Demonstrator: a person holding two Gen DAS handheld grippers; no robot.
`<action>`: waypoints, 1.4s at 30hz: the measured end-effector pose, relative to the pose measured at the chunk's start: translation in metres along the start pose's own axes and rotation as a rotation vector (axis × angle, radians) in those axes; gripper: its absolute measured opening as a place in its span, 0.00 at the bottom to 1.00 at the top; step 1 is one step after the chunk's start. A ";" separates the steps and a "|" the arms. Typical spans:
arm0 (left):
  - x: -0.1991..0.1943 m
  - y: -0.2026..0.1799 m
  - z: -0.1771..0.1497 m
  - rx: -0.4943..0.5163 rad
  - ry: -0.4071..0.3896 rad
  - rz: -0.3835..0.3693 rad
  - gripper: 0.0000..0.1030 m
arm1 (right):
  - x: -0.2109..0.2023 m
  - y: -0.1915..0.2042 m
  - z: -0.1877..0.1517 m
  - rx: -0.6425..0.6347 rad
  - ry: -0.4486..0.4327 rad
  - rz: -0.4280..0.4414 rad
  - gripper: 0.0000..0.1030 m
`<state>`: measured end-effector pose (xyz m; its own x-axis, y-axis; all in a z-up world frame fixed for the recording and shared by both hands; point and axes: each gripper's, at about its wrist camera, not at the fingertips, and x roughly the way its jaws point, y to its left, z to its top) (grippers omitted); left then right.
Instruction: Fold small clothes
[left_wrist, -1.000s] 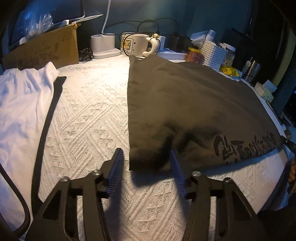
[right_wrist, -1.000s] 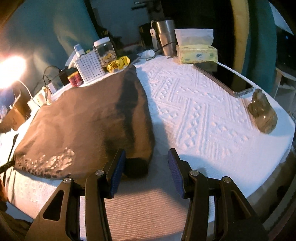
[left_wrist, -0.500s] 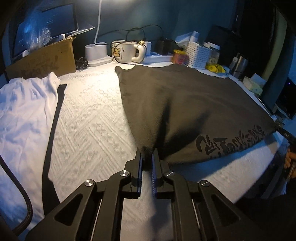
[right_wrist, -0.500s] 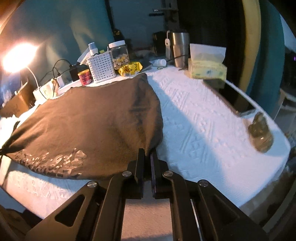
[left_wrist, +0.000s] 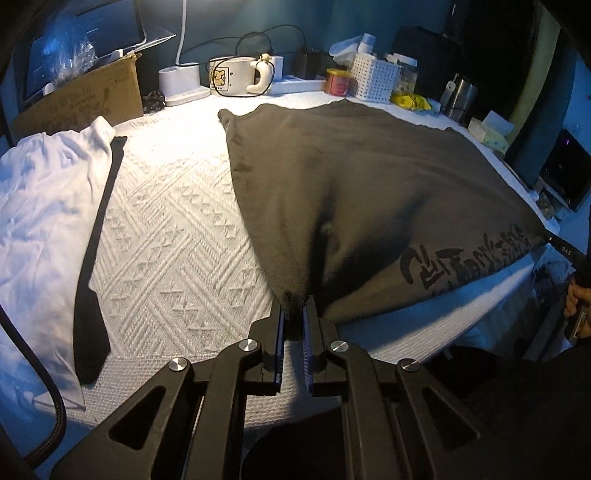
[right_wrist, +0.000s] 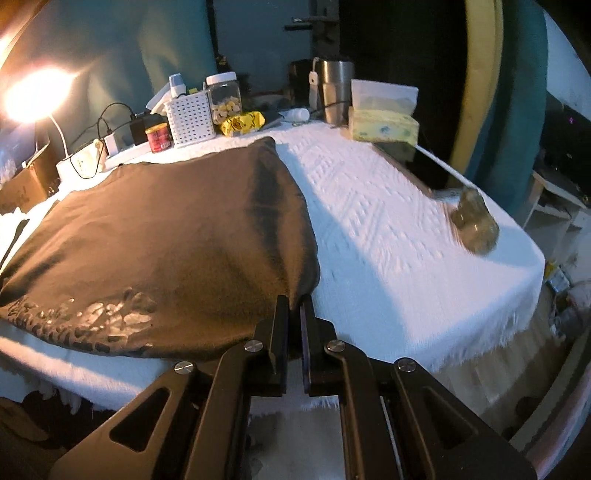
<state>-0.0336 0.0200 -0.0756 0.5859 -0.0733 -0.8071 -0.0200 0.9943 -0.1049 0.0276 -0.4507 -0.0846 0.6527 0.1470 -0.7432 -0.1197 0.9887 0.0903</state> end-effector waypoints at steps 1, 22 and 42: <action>0.002 0.000 -0.001 0.002 0.003 0.003 0.07 | 0.000 0.000 -0.002 0.007 0.002 0.000 0.06; -0.010 0.025 0.023 -0.056 -0.024 0.053 0.47 | 0.007 -0.005 0.011 0.015 0.061 0.002 0.07; 0.043 0.012 0.085 0.009 -0.009 0.057 0.47 | 0.012 -0.016 0.033 0.077 0.069 -0.034 0.38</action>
<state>0.0598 0.0357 -0.0624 0.5910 -0.0158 -0.8065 -0.0466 0.9975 -0.0537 0.0618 -0.4634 -0.0734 0.6019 0.1136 -0.7905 -0.0391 0.9928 0.1129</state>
